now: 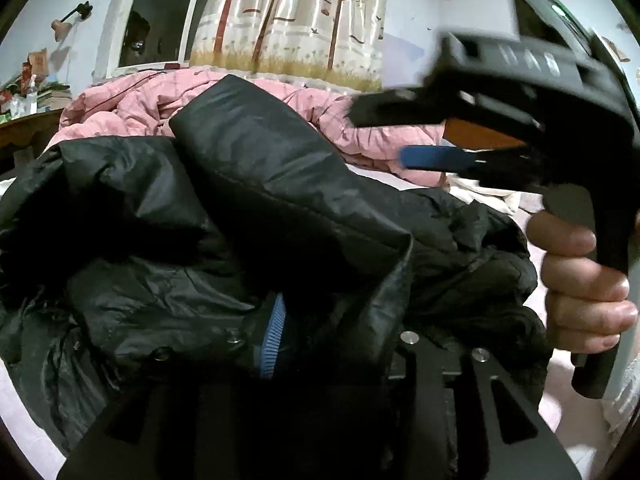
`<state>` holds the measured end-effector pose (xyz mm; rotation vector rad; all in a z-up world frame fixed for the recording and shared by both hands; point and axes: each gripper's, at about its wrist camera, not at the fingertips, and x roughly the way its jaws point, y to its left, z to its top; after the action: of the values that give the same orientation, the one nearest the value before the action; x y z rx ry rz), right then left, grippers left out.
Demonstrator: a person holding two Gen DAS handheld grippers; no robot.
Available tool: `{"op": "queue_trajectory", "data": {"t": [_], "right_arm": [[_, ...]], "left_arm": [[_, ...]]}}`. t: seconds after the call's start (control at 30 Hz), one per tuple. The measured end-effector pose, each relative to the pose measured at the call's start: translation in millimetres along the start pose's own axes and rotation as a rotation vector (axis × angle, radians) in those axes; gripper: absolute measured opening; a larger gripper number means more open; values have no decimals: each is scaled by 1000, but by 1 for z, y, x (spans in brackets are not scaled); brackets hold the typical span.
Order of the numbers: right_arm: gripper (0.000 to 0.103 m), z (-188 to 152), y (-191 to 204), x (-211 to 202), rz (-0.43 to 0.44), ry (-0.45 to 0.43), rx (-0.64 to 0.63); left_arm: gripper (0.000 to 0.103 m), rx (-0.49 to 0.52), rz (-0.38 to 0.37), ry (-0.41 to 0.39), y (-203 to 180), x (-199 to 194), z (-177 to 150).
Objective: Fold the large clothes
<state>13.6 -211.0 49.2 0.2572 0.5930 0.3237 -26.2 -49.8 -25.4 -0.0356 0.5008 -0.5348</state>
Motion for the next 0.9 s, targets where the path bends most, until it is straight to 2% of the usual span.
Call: {"op": "queue_trajectory", "data": {"t": [0.07, 0.2, 0.23, 0.27, 0.3, 0.33, 0.43, 0.53, 0.6, 0.67, 0.73, 0.77, 0.87, 0.9], "right_arm": [[67, 5, 9, 21, 77, 98, 12], [69, 9, 13, 53, 123, 223, 42], [65, 8, 14, 63, 100, 281, 20], [18, 4, 14, 68, 69, 309, -2], [2, 1, 13, 70, 41, 322, -31], [1, -3, 12, 69, 14, 310, -56], [1, -6, 0, 40, -131, 135, -121], [1, 0, -21, 10, -235, 46, -126], [1, 1, -43, -9, -276, 52, -96], [1, -4, -63, -23, -328, 69, -64], [1, -14, -80, -41, -356, 59, -39], [1, -24, -88, -49, -396, 62, -46], [1, -42, -107, -49, -503, 126, -59], [1, -45, -113, -48, -510, 139, -48]], "left_arm": [[38, 0, -5, 3, 0, 0, 0], [48, -36, -42, -31, 9, -10, -1], [53, -57, -47, -46, 13, -12, -1], [56, -73, -55, -56, 16, -14, 0], [57, -90, -69, -65, 19, -16, 0], [58, -104, -81, -73, 22, -18, 0], [64, -121, -90, -102, 27, -24, 1], [67, -125, -85, -131, 28, -32, 2], [71, -139, -87, -143, 33, -36, 6], [72, -158, -59, -151, 40, -37, 9], [72, -192, -38, -140, 49, -33, 10], [72, -210, -32, -129, 53, -30, 10], [72, -226, 8, -99, 55, -24, 9], [72, -226, 30, -88, 54, -22, 9]]}}
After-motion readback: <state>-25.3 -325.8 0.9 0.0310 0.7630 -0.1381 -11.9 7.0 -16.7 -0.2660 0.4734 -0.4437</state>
